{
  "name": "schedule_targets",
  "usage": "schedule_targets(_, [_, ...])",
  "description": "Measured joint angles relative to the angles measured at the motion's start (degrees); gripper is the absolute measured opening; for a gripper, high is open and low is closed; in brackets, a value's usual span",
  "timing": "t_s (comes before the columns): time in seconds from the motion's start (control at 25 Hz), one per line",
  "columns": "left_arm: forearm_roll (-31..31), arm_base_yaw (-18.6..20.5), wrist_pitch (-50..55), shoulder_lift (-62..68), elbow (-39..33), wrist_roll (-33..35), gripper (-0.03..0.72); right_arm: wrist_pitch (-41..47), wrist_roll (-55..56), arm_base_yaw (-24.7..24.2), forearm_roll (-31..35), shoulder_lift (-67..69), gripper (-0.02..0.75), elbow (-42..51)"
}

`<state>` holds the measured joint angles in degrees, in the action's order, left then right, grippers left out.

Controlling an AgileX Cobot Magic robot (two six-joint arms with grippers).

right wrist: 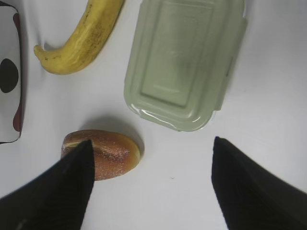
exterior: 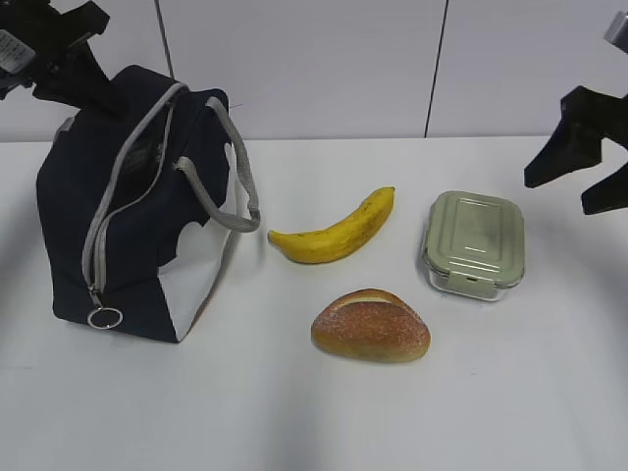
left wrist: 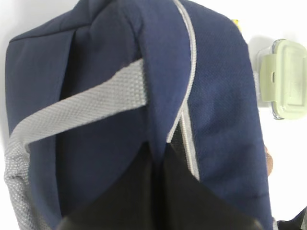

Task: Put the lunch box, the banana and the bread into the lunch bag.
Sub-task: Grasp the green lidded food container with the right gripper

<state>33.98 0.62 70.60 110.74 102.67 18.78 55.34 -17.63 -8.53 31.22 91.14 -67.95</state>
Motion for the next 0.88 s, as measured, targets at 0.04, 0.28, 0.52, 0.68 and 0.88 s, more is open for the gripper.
schedule_targets(0.04, [0.0,0.0,0.0,0.0,0.0,0.0,-0.002,0.93,-3.07,-2.03,1.72,0.81,0.562,-0.04])
schedule_targets(0.28, [0.0,0.0,0.0,0.0,0.0,0.0,-0.002,6.26,-20.84,-11.53,16.93,7.82,0.562,-0.29])
schedule_targets(0.52, [0.0,0.0,0.0,0.0,0.0,0.0,-0.002,9.99,-31.58,-14.21,23.29,16.81,0.565,-0.55])
schedule_targets(0.68, [-0.12,0.0,0.0,0.0,0.0,0.0,-0.002,10.03,-34.21,-14.21,24.0,22.01,0.571,-2.58])
schedule_targets(0.88, [-0.12,0.0,0.0,0.0,0.0,0.0,-0.002,10.03,-35.89,-14.21,25.17,27.42,0.583,-5.79])
